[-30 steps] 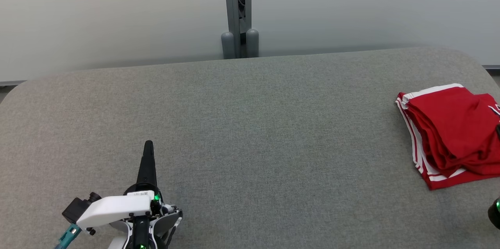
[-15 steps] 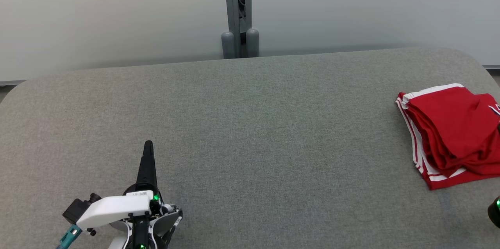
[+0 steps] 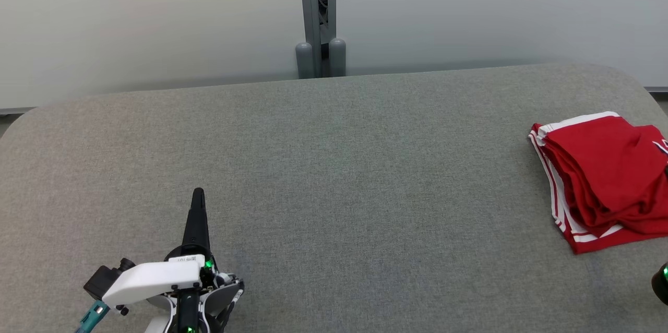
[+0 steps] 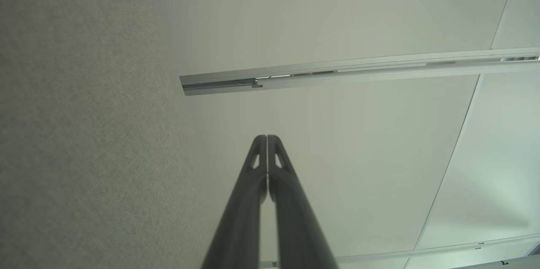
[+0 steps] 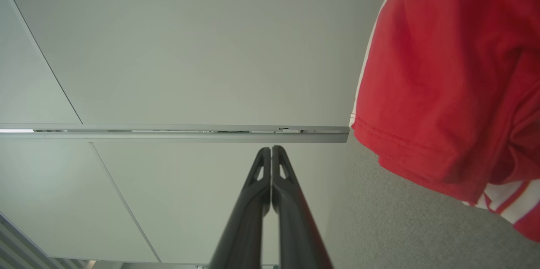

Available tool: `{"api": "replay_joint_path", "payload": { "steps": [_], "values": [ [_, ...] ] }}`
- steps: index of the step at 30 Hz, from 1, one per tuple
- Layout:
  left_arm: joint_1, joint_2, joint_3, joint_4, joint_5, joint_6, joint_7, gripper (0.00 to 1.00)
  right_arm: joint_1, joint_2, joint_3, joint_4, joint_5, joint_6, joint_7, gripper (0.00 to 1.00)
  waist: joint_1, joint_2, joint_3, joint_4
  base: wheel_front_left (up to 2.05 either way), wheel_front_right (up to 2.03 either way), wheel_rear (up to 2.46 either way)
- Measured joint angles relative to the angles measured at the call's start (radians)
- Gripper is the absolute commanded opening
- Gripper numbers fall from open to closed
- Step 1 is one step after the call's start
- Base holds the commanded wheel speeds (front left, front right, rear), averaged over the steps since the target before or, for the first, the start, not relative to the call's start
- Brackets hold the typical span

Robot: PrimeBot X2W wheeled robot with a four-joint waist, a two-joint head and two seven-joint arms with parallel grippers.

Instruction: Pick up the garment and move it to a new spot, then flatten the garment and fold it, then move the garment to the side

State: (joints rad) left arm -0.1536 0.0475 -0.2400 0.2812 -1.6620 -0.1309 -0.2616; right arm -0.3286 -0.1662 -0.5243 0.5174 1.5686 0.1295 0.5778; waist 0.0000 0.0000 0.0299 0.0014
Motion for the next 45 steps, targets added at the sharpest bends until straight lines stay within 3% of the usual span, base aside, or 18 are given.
{"api": "replay_joint_path", "payload": {
  "steps": [45],
  "values": [
    [0.0,0.0,0.0,0.0,0.0,0.0,0.0,0.0,0.0,0.0,0.0,0.0,0.0,0.0,0.0,0.0,0.0,0.0,0.0,0.0,0.0,0.0,0.0]
  ]
}}
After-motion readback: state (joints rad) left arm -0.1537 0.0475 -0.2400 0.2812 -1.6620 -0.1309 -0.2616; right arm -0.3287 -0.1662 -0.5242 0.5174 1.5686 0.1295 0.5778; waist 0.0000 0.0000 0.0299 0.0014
